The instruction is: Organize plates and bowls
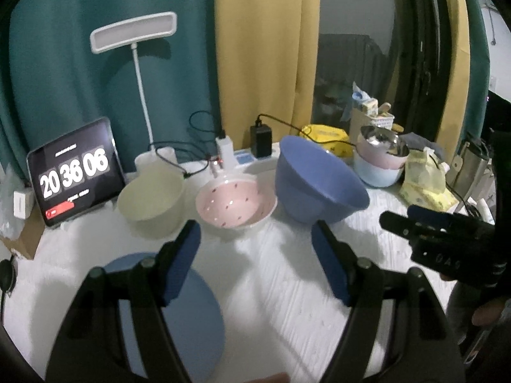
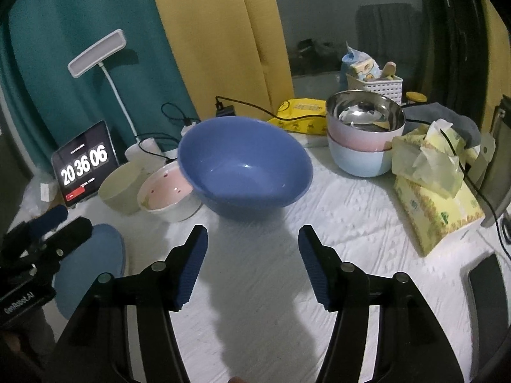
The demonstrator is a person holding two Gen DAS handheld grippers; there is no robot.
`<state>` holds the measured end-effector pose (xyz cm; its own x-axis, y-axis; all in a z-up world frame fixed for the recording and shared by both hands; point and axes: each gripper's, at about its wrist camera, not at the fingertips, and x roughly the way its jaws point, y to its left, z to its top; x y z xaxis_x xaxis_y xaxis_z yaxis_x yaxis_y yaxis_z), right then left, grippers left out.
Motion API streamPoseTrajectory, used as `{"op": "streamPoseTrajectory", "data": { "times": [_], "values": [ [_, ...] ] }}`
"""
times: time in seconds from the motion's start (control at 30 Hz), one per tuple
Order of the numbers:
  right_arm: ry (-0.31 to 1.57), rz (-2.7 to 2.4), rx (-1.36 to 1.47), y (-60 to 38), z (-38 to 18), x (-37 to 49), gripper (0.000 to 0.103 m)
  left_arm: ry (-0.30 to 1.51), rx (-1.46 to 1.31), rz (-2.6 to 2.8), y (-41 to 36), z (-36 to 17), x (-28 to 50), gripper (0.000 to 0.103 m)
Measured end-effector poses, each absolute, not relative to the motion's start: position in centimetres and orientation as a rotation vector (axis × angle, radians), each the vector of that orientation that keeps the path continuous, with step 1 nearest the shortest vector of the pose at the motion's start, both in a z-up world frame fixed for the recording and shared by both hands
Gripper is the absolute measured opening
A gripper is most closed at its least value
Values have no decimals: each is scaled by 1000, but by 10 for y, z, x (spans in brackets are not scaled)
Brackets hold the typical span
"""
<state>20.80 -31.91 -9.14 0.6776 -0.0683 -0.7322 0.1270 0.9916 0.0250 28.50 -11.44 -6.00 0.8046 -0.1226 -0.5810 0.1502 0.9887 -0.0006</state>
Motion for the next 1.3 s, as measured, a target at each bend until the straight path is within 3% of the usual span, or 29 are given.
{"op": "streamPoseTrajectory", "data": {
  "times": [0.57, 1.3],
  "values": [
    [815, -168, 61, -346, -102, 244, 62, 594, 49, -226, -144, -64, 331, 73],
    [920, -172, 162, -376, -158, 270, 62, 662, 111, -203, -172, -107, 374, 73]
  ]
}}
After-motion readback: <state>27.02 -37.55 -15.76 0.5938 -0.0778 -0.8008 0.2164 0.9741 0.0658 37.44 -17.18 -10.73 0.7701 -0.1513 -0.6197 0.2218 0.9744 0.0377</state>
